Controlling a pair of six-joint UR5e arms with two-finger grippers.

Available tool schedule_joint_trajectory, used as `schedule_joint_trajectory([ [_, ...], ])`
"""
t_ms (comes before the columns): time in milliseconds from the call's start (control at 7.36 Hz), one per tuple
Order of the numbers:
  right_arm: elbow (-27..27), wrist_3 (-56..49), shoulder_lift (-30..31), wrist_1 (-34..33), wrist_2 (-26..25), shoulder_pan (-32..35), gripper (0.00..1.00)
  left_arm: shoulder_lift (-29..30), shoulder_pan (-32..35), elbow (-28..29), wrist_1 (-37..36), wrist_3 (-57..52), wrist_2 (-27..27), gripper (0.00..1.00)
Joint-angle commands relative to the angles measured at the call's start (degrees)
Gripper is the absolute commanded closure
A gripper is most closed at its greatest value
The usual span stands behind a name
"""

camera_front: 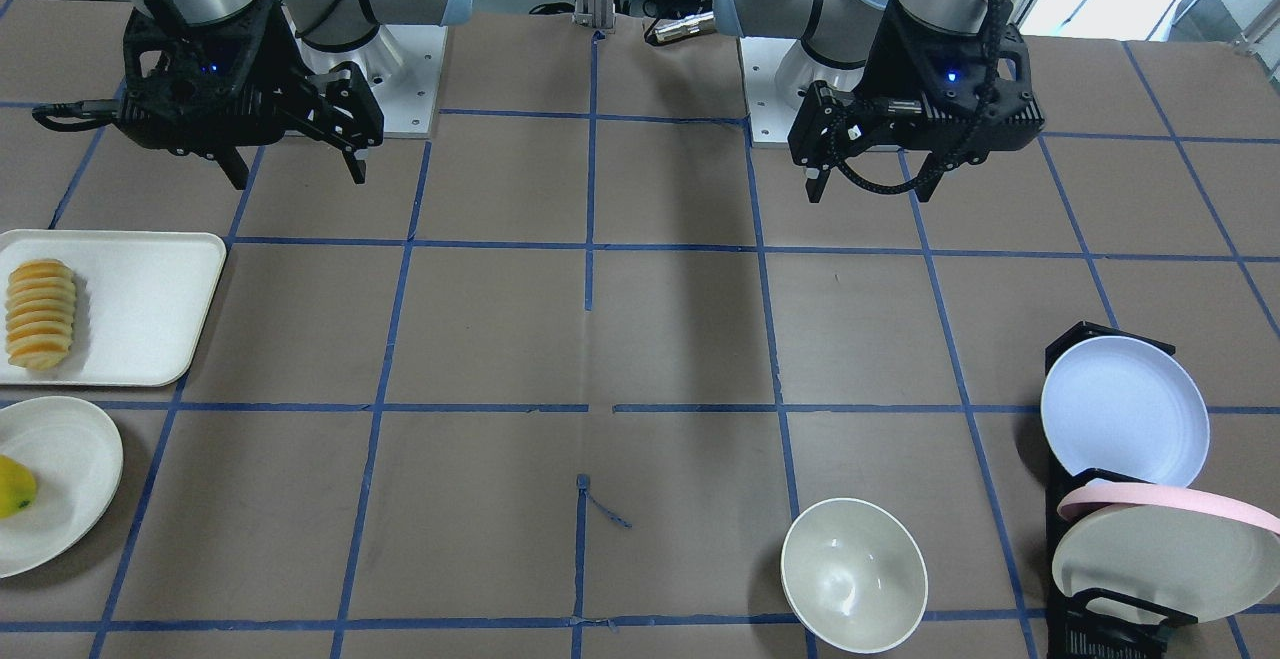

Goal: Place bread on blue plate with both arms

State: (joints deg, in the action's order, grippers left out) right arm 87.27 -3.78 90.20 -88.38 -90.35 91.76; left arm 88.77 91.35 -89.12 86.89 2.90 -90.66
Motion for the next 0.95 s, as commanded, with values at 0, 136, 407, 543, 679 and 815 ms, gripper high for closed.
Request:
schedule_joint_trajectory([
  [0, 0.0, -0.1, 0.0, 0.0, 0.0, 0.0, 0.00, 0.1, 0.1, 0.0, 0.0, 0.0, 0.0, 0.00],
  [136, 0.0, -0.1, 0.0, 0.0, -0.1, 0.0, 0.00, 0.1, 0.0, 0.0, 0.0, 0.0, 0.0, 0.00],
  [407, 0.1, -0.1, 0.0, 0.0, -0.1, 0.0, 0.00, 0.1, 0.0, 0.0, 0.0, 0.0, 0.1, 0.00],
  [543, 0.1, -0.1, 0.0, 0.0, -0.1, 0.0, 0.00, 0.1, 0.0, 0.1, 0.0, 0.0, 0.0, 0.00],
  [679, 0.4, -0.3, 0.1, 0.1, -0.2, 0.0, 0.00, 0.2, 0.0, 0.1, 0.0, 0.0, 0.0, 0.00],
  [815, 0.7, -1.5, 0.0, 0.3, -0.4, -1.1, 0.00, 0.3, -0.4, 0.0, 0.0, 0.0, 0.0, 0.00],
])
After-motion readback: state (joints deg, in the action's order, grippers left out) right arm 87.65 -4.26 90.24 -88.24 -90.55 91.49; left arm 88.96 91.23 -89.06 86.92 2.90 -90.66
